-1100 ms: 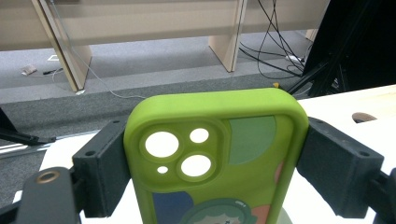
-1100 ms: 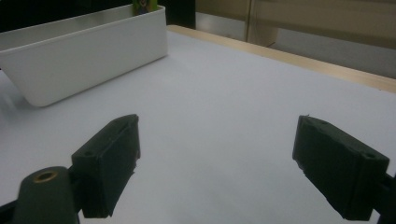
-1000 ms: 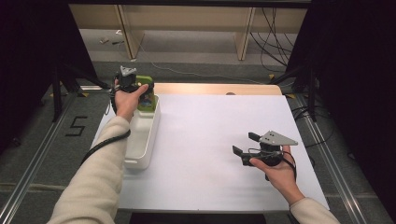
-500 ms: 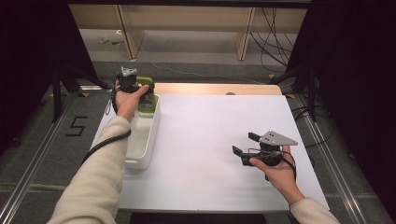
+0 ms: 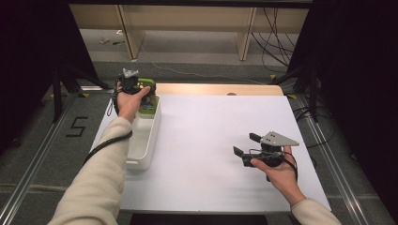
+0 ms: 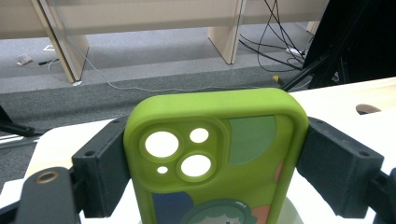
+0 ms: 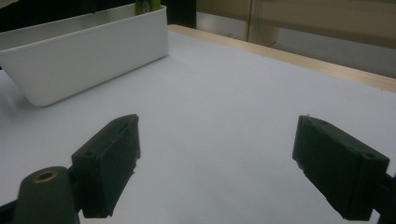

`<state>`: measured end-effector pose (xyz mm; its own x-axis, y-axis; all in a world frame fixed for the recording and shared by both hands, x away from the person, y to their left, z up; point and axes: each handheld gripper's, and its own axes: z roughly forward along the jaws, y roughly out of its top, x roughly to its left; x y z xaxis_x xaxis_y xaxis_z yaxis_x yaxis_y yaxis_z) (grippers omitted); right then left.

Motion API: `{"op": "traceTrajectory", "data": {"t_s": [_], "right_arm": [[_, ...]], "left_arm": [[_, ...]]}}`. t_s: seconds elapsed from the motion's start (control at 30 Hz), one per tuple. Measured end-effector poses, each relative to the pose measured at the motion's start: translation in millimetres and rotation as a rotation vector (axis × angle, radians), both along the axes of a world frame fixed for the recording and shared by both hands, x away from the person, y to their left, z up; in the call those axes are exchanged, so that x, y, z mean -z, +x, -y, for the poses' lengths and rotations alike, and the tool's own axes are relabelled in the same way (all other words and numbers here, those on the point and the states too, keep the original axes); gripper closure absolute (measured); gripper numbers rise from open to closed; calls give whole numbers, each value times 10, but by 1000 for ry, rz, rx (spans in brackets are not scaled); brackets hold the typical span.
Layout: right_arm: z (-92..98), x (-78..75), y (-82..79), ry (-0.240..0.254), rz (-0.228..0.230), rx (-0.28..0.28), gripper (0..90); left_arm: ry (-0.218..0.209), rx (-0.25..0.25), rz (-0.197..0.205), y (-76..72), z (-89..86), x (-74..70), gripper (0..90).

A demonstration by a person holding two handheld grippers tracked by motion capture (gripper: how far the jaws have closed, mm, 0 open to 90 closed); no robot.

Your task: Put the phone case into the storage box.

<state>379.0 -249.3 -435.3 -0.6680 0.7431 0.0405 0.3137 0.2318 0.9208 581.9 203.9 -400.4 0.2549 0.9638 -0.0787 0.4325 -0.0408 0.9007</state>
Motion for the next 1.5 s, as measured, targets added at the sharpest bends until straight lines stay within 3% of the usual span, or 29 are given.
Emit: {"op": "traceTrajectory", "data": {"t_s": [1.5], "right_arm": [[-3,6,3,2,-1,-3,161]], "left_arm": [[9,9,-35,36,23,123,156]]}}
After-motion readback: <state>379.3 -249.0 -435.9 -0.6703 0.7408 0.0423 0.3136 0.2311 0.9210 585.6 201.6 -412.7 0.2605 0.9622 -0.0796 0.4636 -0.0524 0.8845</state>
